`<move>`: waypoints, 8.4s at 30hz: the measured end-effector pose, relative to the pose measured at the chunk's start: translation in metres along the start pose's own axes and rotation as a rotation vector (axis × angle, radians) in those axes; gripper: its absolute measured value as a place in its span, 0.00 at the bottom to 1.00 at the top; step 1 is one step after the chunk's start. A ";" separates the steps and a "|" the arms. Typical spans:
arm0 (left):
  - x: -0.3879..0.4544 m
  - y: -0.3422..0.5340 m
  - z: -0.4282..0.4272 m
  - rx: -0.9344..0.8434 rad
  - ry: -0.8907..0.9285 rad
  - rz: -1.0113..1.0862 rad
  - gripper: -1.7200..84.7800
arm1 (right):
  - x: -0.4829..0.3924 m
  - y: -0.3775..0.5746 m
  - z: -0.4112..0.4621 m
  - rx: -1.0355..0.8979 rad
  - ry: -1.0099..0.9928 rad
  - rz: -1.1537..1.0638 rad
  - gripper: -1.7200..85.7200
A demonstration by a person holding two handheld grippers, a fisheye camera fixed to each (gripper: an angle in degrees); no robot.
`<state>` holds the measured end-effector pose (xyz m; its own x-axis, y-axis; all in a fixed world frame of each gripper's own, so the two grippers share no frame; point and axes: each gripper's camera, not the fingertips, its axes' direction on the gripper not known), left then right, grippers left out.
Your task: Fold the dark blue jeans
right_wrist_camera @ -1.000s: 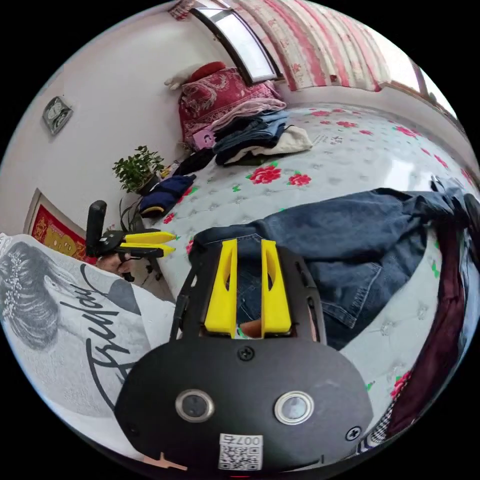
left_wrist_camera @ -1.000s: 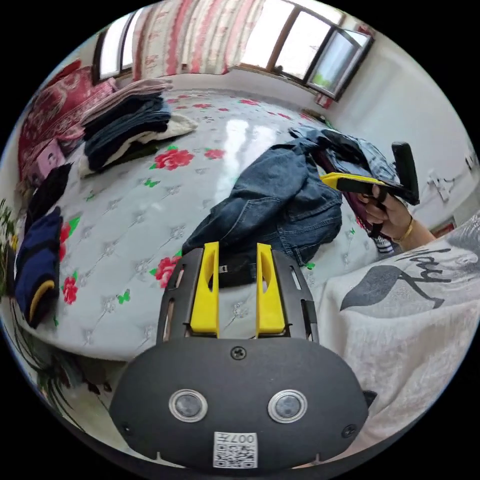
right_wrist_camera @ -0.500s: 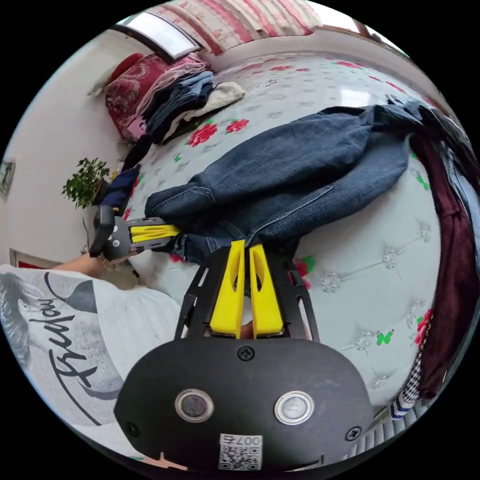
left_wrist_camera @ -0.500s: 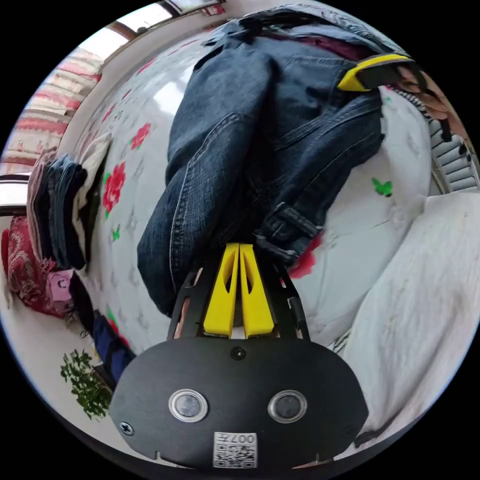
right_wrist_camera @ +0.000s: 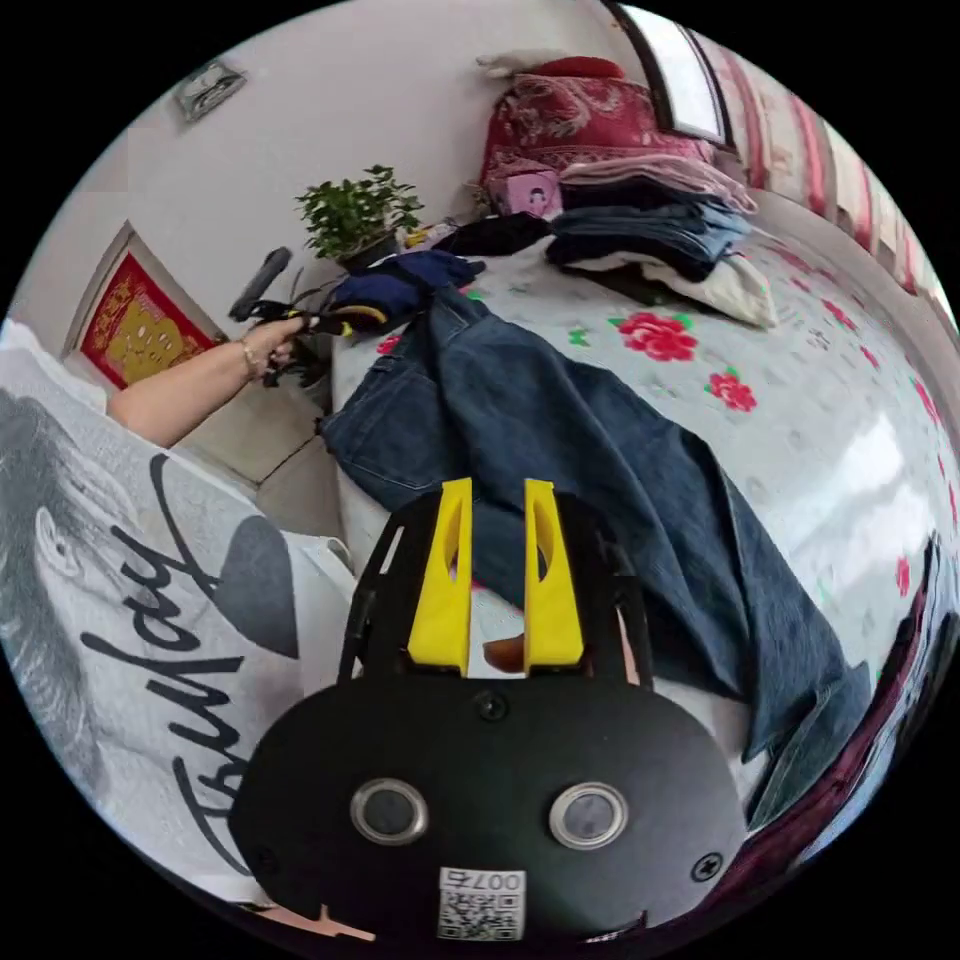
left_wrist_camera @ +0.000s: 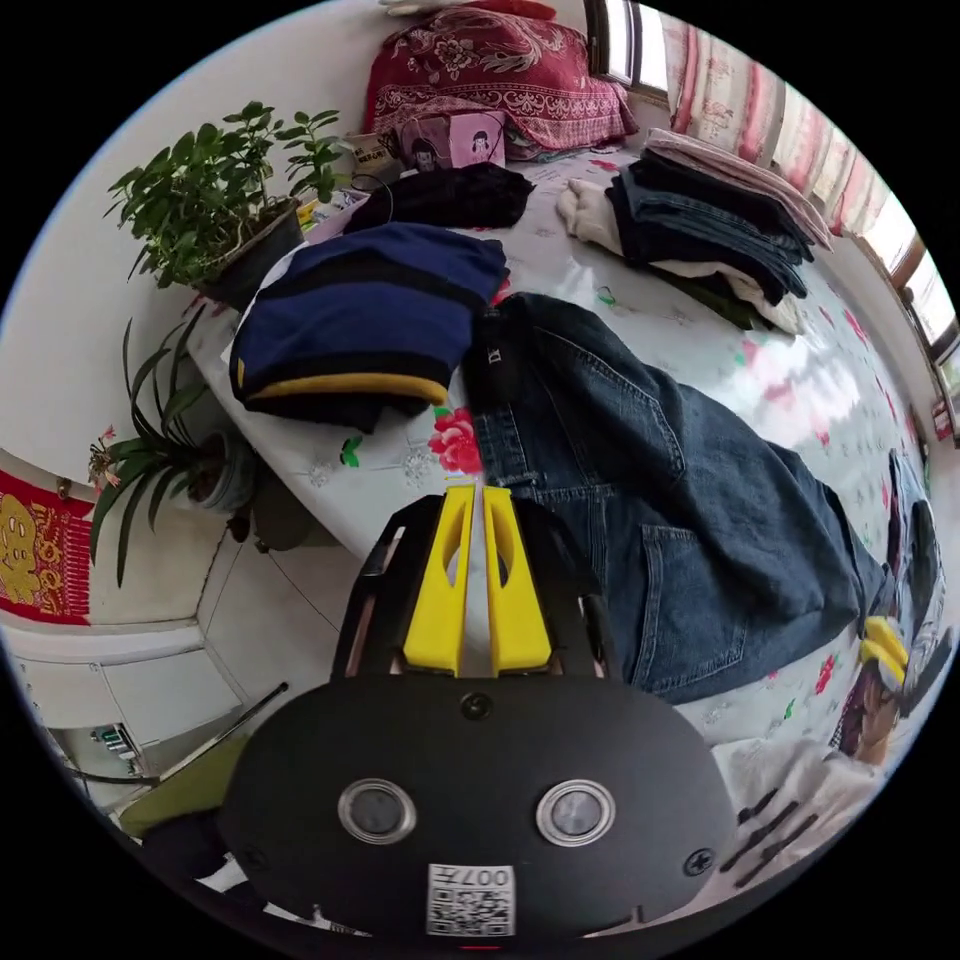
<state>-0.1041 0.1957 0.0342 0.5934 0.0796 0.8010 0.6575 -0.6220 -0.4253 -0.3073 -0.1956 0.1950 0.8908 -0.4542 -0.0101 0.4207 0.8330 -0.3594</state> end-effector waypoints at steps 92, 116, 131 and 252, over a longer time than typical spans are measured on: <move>0.089 0.079 -0.002 -0.168 0.260 0.480 0.01 | 0.185 0.271 -0.490 1.091 -0.343 0.620 0.02; 0.084 0.050 0.021 -0.154 0.130 0.284 0.04 | 0.303 0.315 -0.255 0.409 0.081 1.140 0.11; 0.111 0.044 0.013 -0.201 0.016 0.346 0.03 | 0.018 0.033 -0.089 -0.089 0.472 -0.267 0.03; -0.052 0.191 -0.096 -0.102 0.198 0.102 0.01 | 0.306 0.396 -0.328 0.354 -0.122 1.172 0.03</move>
<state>-0.0542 -0.0021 -0.0486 0.5448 -0.1358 0.8275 0.5427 -0.6952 -0.4714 0.0754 -0.1082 -0.2565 0.7636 0.6426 -0.0629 -0.6378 0.7659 0.0811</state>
